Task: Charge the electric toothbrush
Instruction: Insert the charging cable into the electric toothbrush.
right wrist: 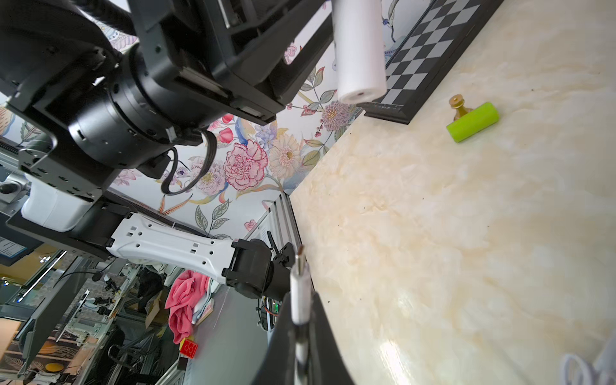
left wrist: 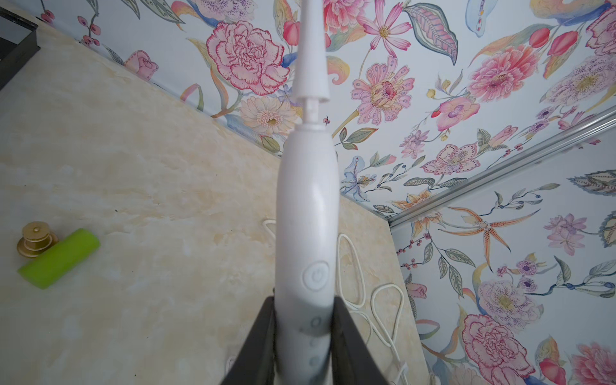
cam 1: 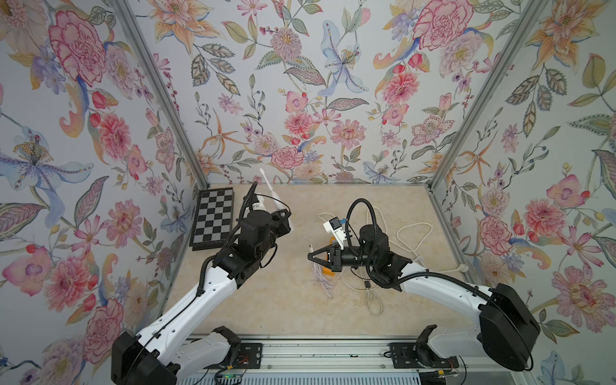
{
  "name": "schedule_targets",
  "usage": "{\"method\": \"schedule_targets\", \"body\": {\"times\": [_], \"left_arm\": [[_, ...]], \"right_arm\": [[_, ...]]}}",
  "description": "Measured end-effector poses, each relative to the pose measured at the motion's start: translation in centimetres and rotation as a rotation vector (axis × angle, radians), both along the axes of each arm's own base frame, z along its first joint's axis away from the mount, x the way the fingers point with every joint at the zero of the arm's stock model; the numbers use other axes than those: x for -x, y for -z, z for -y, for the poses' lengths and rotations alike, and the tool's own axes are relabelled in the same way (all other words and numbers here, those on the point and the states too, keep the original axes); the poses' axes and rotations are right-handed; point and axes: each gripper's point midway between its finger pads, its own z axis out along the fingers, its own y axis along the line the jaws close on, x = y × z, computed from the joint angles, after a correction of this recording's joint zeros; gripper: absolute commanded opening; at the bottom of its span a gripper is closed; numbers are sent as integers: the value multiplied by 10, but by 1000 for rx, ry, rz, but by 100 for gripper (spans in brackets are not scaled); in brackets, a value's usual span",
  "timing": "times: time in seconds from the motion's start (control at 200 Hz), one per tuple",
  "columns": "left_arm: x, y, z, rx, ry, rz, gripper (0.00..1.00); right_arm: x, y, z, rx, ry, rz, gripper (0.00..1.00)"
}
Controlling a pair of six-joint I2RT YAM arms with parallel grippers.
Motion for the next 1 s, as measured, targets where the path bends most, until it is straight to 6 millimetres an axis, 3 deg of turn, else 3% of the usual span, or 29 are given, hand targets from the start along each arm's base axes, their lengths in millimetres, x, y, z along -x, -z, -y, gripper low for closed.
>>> {"method": "schedule_targets", "body": {"times": [0.245, 0.67, 1.001], "left_arm": [[6, -7, 6, 89, 36, 16, 4], [11, -2, 9, 188, 34, -28, 0], [13, 0, 4, 218, 2, -50, 0]], "right_arm": [[-13, -3, -23, -32, 31, -40, 0], [-39, -28, -34, -49, 114, 3, 0], [-38, -19, -39, -22, 111, 9, 0]]}}
